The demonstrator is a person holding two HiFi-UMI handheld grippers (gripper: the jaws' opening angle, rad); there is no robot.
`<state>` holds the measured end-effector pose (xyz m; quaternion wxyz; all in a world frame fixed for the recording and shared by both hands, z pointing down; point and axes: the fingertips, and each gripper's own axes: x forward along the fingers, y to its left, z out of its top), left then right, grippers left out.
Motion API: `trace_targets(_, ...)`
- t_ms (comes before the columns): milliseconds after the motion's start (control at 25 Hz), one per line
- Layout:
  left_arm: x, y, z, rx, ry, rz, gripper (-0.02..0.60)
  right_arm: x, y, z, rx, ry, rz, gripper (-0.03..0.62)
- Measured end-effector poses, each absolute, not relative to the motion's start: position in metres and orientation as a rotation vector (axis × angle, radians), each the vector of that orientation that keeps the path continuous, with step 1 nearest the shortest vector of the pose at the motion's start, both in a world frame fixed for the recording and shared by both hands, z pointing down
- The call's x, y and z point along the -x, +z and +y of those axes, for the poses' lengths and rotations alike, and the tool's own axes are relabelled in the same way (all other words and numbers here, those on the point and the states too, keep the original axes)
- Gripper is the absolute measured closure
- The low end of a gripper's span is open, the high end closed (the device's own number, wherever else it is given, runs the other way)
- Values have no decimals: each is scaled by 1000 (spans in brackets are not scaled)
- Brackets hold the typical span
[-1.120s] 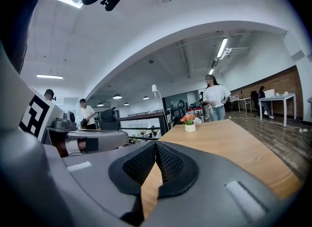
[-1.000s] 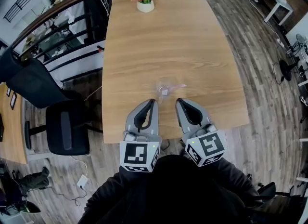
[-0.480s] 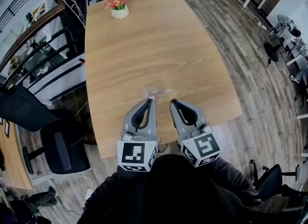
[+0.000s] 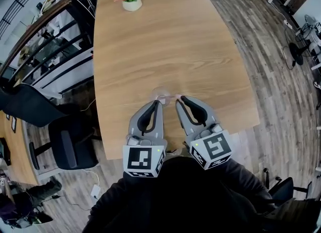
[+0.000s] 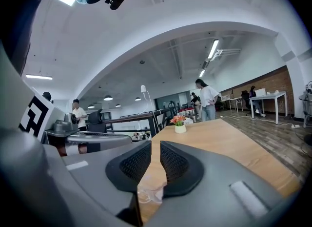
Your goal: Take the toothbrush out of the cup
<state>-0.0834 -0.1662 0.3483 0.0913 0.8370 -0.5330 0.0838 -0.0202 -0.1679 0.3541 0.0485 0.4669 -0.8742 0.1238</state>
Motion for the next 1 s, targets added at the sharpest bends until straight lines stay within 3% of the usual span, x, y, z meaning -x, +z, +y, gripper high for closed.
trace_targets(560,86,383,-190,-2324,350,-1642,574,22,387,-202,-1290,465,-2664,461)
trace_targets(1000,89,433,-199,-2183,431,-1613,574,28,444,-212,-1158,660,-2606,451)
